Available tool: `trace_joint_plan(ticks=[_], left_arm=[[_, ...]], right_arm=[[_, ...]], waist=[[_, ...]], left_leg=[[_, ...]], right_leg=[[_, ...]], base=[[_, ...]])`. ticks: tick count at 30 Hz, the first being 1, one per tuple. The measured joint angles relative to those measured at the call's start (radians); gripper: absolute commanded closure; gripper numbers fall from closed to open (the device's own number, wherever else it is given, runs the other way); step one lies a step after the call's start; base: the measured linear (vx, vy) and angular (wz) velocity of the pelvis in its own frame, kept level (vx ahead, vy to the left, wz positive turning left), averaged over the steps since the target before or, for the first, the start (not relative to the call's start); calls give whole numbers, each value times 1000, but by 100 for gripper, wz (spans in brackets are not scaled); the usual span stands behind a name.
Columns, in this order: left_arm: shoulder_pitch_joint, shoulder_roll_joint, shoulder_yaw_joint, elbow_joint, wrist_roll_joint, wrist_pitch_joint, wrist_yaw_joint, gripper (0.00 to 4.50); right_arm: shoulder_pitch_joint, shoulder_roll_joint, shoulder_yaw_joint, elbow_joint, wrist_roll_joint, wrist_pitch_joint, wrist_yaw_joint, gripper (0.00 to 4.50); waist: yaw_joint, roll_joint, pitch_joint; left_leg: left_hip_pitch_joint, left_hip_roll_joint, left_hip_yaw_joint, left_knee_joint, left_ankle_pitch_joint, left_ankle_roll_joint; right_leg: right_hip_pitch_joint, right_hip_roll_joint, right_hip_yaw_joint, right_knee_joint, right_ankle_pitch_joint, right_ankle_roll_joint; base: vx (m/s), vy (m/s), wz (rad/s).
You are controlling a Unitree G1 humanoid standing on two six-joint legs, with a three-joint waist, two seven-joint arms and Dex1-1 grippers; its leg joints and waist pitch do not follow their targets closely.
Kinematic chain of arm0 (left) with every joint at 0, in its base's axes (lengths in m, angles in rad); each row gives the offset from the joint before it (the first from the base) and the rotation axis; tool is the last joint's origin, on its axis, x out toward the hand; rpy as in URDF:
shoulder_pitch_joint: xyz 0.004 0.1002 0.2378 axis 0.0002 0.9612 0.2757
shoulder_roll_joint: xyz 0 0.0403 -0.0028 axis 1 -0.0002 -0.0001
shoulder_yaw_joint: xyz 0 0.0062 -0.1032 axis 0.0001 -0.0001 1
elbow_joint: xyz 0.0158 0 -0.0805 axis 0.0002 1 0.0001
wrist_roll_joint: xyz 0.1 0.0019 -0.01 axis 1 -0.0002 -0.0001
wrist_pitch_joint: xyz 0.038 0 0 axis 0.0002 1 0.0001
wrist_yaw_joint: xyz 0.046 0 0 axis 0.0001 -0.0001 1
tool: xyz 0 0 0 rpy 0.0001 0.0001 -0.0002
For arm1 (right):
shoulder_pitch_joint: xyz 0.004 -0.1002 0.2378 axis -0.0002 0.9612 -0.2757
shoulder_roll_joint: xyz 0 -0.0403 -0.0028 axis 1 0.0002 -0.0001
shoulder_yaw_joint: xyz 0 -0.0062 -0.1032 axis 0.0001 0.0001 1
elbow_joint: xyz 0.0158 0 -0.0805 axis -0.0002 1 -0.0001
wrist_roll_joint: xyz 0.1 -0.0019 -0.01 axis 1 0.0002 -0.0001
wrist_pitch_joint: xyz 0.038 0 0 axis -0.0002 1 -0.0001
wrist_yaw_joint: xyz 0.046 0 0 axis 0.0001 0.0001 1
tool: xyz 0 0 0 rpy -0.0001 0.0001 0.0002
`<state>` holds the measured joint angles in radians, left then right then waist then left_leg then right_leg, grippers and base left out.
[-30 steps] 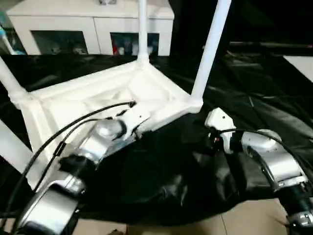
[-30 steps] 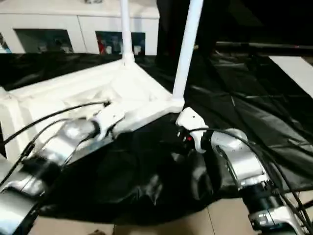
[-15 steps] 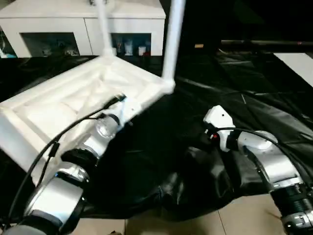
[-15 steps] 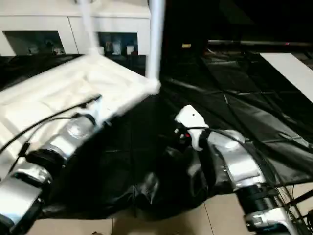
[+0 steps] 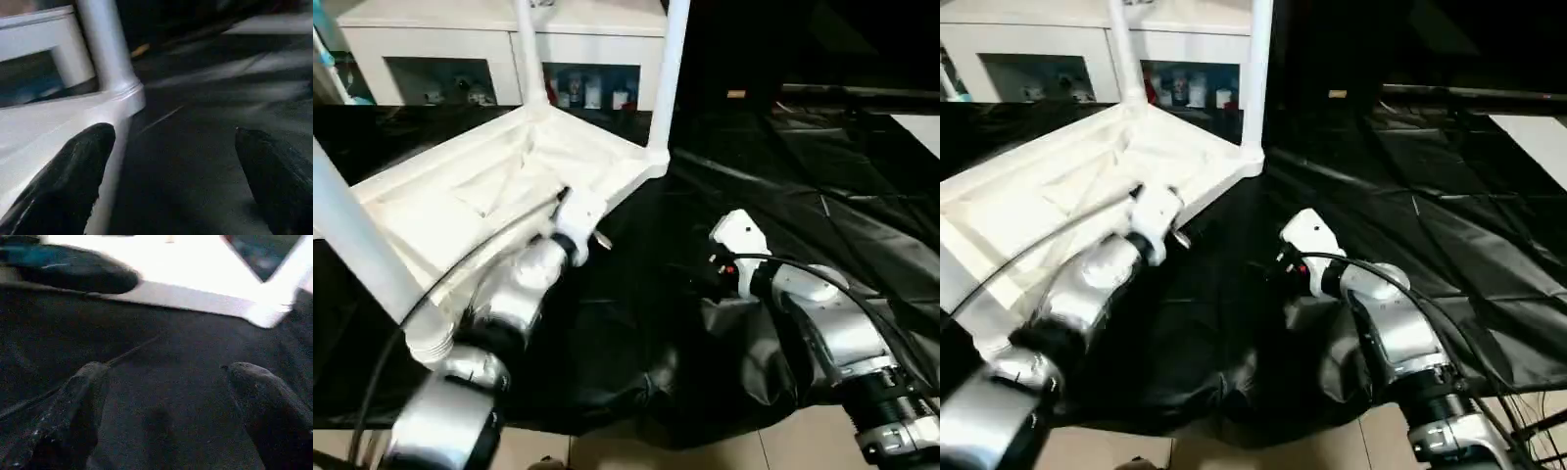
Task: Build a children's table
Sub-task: Rotate table base
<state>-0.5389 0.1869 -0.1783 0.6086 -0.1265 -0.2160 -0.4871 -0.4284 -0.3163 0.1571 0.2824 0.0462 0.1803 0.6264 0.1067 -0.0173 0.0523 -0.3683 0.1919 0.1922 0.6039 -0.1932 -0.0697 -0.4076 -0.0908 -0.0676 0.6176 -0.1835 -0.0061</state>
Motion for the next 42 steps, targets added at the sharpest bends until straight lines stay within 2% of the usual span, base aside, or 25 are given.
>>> trace_joint_plan(ticks=[3, 6, 9, 15, 20, 26, 30, 33, 36, 39, 42], left_arm=[[84, 19, -15, -137, -78, 45, -96, 2], [175, 87, -20, -294, -168, 120, -200, 2], [298, 172, -28, -492, -295, 233, -312, 2], [430, 331, -12, -679, -423, 395, -465, 2], [479, 424, 0, -749, -439, 437, -528, 2], [510, 464, 24, -780, -447, 484, -538, 2], [580, 533, 54, -813, -470, 510, -594, 2], [669, 601, 114, -818, -490, 515, -646, 2], [712, 635, 187, -807, -505, 517, -667, 2], [745, 662, 227, -799, -508, 519, -679, 2], [827, 714, 278, -767, -505, 529, -696, 2]], right_arm=[[-1, 34, -11, 0, 0, -17, -54, 36], [2, 45, -17, 5, -1, -20, -76, 36], [16, 51, -22, 4, -1, -21, -91, 36], [48, 69, -16, -3, -1, -24, -94, 36], [48, 84, -9, -3, 1, -31, -91, 36], [48, 108, 1, -3, 3, -31, -92, 36], [49, 102, 0, -4, 3, -31, -94, 36], [57, 101, -6, -8, 3, -31, -93, 36], [65, 96, -11, -7, 2, -30, -94, 36], [65, 97, -11, -7, 2, -31, -94, 36], [65, 95, -11, -7, 2, -31, -94, 36]], waist=[[-3, 7, 3], [-10, 16, 2], [-16, 22, 2], [-23, 27, 4], [-23, 28, 4], [-23, 28, 4], [-33, 30, 4], [-46, 31, 4], [-47, 33, 5], [-47, 34, 6], [-52, 34, 6]], left_leg=[[1, 0, 0, 0, 0, 0], [1, 0, 1, -1, 0, -1], [1, 0, 2, -2, 0, -1], [3, 0, 2, -3, 0, -1], [5, 0, 2, -3, 1, -2], [4, 0, 2, -3, 1, -2], [5, 0, 2, -4, 1, -2], [5, 0, 2, -4, 1, -2], [7, 0, 2, -4, 1, -2], [11, 0, 2, -5, 1, -2], [13, 0, 2, -6, 1, -2]], right_leg=[[0, 0, 0, 0, 0, 0], [0, 0, 1, 0, 0, 0], [0, 0, 1, -1, -1, 1], [0, 1, 3, 0, -1, 1], [1, 2, 3, 0, -1, 1], [1, 2, 4, 0, -1, 1], [1, 2, 4, -1, -1, 1], [1, 3, 4, -1, -1, 1], [2, 3, 4, 0, -1, 1], [5, 3, 5, -1, -1, 2], [5, 4, 6, -1, -2, 3]], base=[[0, 0, 0], [0, 0, 0], [0, 0, 0], [0, 0, 0], [0, 0, 0], [0, 0, 0], [0, 0, 0], [0, 0, 0], [0, 0, 0], [0, 0, 0], [0, 0, 0]])
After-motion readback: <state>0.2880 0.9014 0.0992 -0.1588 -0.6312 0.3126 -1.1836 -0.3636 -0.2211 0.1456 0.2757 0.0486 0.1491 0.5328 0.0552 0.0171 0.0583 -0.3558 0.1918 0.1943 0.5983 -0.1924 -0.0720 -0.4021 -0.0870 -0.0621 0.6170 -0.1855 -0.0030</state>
